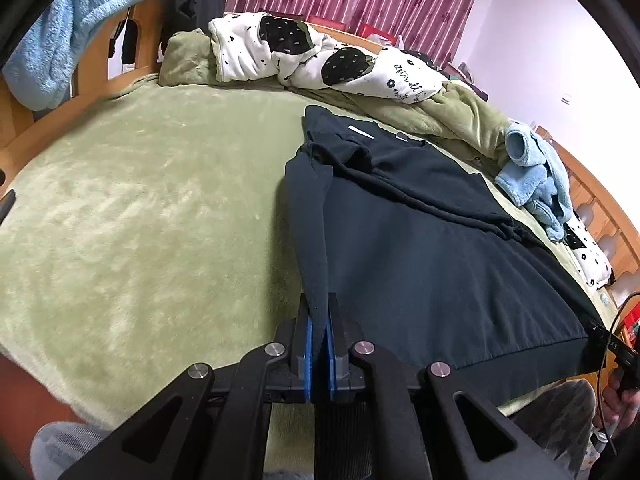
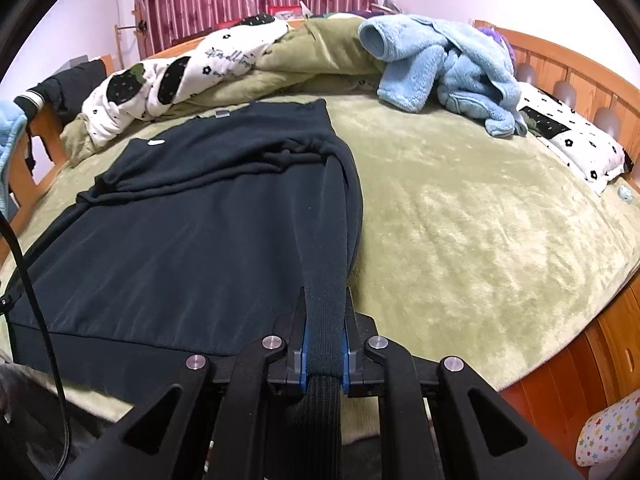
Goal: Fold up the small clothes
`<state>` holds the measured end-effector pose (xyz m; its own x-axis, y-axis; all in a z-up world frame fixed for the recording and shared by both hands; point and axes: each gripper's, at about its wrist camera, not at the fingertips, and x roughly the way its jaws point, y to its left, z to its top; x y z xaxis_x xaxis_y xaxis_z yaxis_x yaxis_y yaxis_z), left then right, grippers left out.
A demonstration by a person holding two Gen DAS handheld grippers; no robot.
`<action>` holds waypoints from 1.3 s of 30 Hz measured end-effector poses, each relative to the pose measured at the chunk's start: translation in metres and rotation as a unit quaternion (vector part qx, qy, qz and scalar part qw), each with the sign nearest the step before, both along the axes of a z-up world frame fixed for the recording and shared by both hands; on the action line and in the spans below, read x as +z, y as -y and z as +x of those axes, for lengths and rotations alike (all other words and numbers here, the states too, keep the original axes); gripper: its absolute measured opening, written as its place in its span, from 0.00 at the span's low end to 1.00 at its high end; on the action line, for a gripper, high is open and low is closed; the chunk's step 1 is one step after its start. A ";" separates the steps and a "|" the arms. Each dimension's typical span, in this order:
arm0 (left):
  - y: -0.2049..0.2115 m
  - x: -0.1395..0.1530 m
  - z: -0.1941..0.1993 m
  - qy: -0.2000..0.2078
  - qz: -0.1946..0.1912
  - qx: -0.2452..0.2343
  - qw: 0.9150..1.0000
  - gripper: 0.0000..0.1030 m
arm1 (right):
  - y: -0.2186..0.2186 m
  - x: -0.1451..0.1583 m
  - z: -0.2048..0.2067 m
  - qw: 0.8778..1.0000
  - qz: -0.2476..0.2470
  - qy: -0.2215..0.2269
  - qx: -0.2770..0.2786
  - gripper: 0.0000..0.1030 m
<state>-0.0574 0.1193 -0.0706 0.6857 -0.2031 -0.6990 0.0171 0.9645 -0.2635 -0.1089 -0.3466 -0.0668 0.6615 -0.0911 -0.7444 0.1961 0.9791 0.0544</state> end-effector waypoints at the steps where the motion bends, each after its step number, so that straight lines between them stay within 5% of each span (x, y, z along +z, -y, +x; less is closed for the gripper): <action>1: -0.001 0.002 -0.003 0.001 -0.003 0.000 1.000 0.06 | 0.001 0.001 -0.004 1.000 0.002 0.001 0.000 0.11; 19: -0.010 0.054 -0.062 0.055 -0.009 -0.005 0.998 0.06 | 0.002 0.058 -0.079 0.997 0.014 0.073 0.005 0.10; 31: -0.004 0.082 -0.028 0.066 0.000 0.005 0.998 0.06 | 0.010 0.087 -0.045 0.994 0.035 0.101 -0.027 0.10; 39: 0.009 0.102 0.034 0.081 0.006 0.013 0.997 0.06 | 0.020 0.109 0.018 0.990 0.047 0.120 -0.059 0.11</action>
